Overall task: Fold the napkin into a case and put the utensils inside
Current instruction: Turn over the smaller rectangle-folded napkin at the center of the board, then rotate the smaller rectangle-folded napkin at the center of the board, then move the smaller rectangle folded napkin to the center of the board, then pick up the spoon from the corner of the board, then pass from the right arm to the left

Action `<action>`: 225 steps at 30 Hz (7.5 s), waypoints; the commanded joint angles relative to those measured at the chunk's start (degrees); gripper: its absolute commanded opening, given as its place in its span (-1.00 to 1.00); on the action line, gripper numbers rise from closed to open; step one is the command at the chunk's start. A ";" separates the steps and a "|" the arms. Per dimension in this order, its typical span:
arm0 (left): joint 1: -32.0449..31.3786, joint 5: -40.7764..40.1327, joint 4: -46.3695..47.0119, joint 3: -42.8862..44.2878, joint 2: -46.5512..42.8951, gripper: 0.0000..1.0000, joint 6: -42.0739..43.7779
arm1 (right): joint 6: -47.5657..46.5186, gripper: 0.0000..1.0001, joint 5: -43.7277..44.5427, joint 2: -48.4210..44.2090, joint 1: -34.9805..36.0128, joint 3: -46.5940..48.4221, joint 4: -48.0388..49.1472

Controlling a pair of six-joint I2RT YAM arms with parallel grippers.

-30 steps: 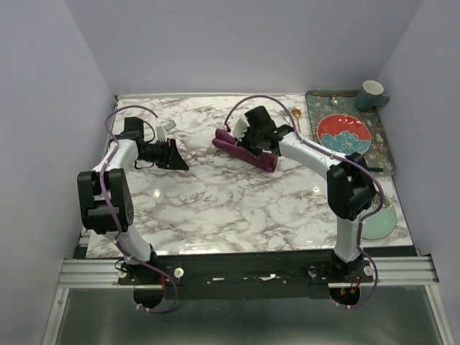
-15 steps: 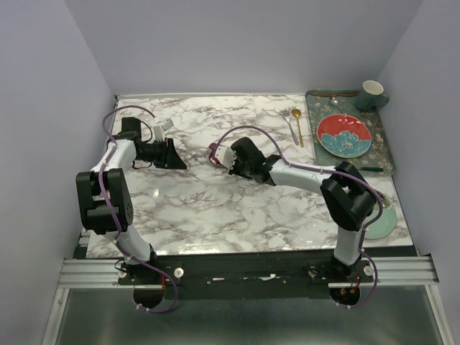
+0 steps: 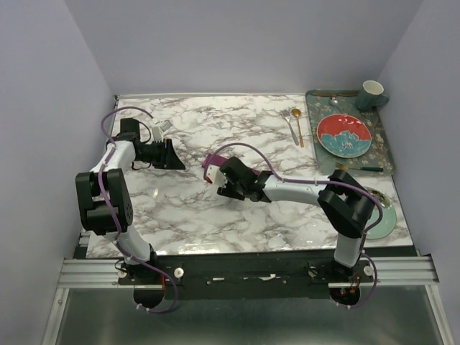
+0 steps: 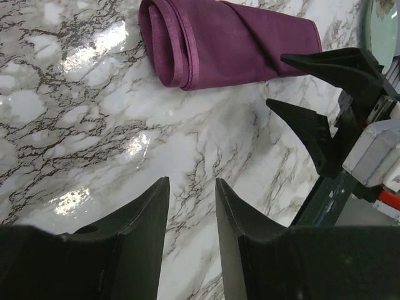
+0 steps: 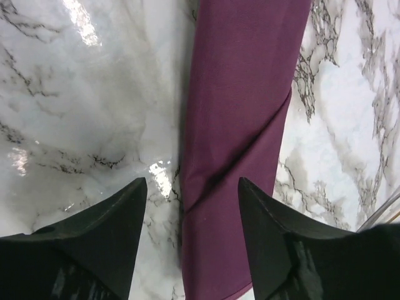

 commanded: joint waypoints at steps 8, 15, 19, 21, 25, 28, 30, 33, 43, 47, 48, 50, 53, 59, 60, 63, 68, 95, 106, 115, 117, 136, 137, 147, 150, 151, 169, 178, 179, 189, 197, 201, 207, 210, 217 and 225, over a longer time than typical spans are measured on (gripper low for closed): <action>-7.92 -10.00 7.65 -0.43 -1.15 -0.28 -8.30 | 9.40 0.32 -20.55 -10.63 -11.86 11.08 -23.30; -15.83 -15.98 12.04 1.50 3.60 -0.35 -12.36 | 6.85 0.25 -23.72 -6.51 -16.79 9.15 -27.63; -18.03 -18.70 12.75 2.82 7.19 -0.48 -14.12 | 5.89 0.22 -25.13 -2.91 -17.23 8.36 -27.54; -18.38 -19.32 12.75 3.79 8.61 -0.49 -14.38 | 5.62 0.21 -25.31 -1.06 -17.23 7.75 -27.45; -18.47 -20.90 12.14 5.55 12.91 -0.55 -14.12 | 5.88 0.19 -27.76 0.79 -17.23 6.69 -27.54; -18.47 -21.08 11.61 6.95 15.28 -0.56 -13.68 | 7.63 0.19 -31.00 2.29 -17.15 7.12 -28.15; -18.56 -20.99 11.35 8.35 16.43 -0.57 -13.33 | 8.78 0.18 -33.21 3.51 -17.06 7.74 -28.94; -18.64 -21.17 10.21 10.72 18.71 -0.57 -12.89 | 11.06 0.20 -37.16 3.96 -15.92 8.97 -30.61; -18.29 -21.61 2.39 16.19 16.80 -0.41 -4.46 | 16.34 0.36 -45.98 -3.16 -21.43 13.72 -38.70; -18.21 -22.57 2.73 14.78 12.31 -0.32 -3.74 | 15.12 0.31 -40.52 -1.15 -23.91 13.54 -38.44; -18.21 -22.66 2.90 14.78 12.04 -0.32 -4.18 | 14.77 0.29 -40.16 0.51 -24.00 13.72 -38.44; -18.38 -22.75 2.64 15.39 12.48 -0.32 -4.89 | 14.41 0.28 -40.33 1.84 -24.00 13.98 -38.00; -18.47 -22.66 2.55 16.62 13.80 -0.32 -5.33 | 13.97 0.25 -42.62 4.31 -24.00 14.24 -37.91; -18.56 -22.75 3.43 19.17 16.35 -0.29 -6.12 | 13.27 0.18 -49.65 6.42 -23.74 12.23 -38.52; -18.56 -22.75 3.70 19.78 16.52 -0.29 -6.21 | 13.27 0.16 -50.09 6.51 -23.56 11.35 -38.44; -18.56 -22.84 5.01 20.66 17.05 -0.28 -7.08 | 14.06 0.11 -52.02 6.33 -22.25 9.51 -37.91; -18.82 -21.88 6.16 23.21 19.42 -0.23 -8.40 | 16.51 0.04 -55.45 5.80 -17.24 6.51 -36.25; -30.86 -18.00 8.70 14.16 19.87 -0.21 -9.46 | 22.15 1.00 -49.35 -8.87 -24.43 6.67 -34.92; -26.56 -26.70 11.60 23.13 6.87 0.22 -9.37 | 26.54 0.74 -25.14 6.23 -40.78 36.25 -32.81; -23.30 -22.93 11.96 21.37 1.68 0.22 -12.44 | 26.45 0.20 -13.71 26.17 -44.65 58.70 -33.08; -23.21 -22.49 11.96 20.15 1.06 0.22 -12.45 | 26.71 0.16 -12.83 27.77 -45.10 61.34 -32.82; -22.07 -20.73 10.11 20.05 3.51 0.22 -12.36 | 26.28 -0.04 -12.47 35.16 -47.73 61.00 -30.35; -21.99 -20.73 10.11 20.14 3.60 0.22 -12.36 | 26.10 -0.06 -12.82 35.42 -47.73 61.00 -30.53; -20.49 -20.38 10.11 19.70 4.13 0.22 -12.36 | 24.43 -0.17 -15.11 37.62 -48.43 62.32 -32.20; -19.88 -19.85 10.11 19.96 4.66 0.22 -14.19 | 24.43 -0.21 -15.29 37.88 -48.52 62.76 -32.64; -19.44 -19.68 10.03 20.31 4.92 0.22 -14.47 | 24.34 -0.25 -15.20 37.88 -48.52 62.76 -32.64; -15.83 -20.02 5.02 27.70 4.40 0.22 -14.64 | 23.73 -0.98 -15.20 38.32 -48.61 63.11 -33.52; -14.43 -21.43 8.34 29.55 -0.08 0.97 -14.73 | 21.36 -0.99 -28.36 25.25 -48.70 63.55 -32.99; -13.99 -21.00 9.40 29.20 -1.74 0.97 -14.91 | 21.53 -0.99 -30.47 20.97 -48.70 63.20 -33.16; -9.94 -1.59 40.67 6.80 -21.96 0.97 -6.78 | 20.92 -0.99 -74.39 3.19 -48.44 58.81 -47.74; -13.35 11.79 26.57 3.88 -31.46 0.97 19.61 | 8.79 -0.99 -84.80 -10.61 -43.88 42.56 -62.42; -20.73 9.95 20.24 4.05 -33.14 0.86 26.12 | 3.63 -0.99 -87.26 -14.67 -41.85 37.28 -68.65; -30.06 8.37 11.96 7.83 -30.59 0.31 29.48 | 0.97 -0.99 -88.85 -19.85 -39.12 33.06 -72.98; -33.58 5.73 12.05 8.27 -29.53 0.20 30.35 | 0.26 -0.99 -89.90 -20.56 -37.98 31.12 -73.77; -37.89 1.77 12.40 8.89 -28.48 0.11 30.27 | -0.27 -0.99 -90.43 -22.32 -35.61 28.13 -73.77; -38.16 -1.21 18.79 5.03 -30.67 0.22 24.14 | -0.10 -0.99 -91.22 -22.67 -34.90 26.99 -73.68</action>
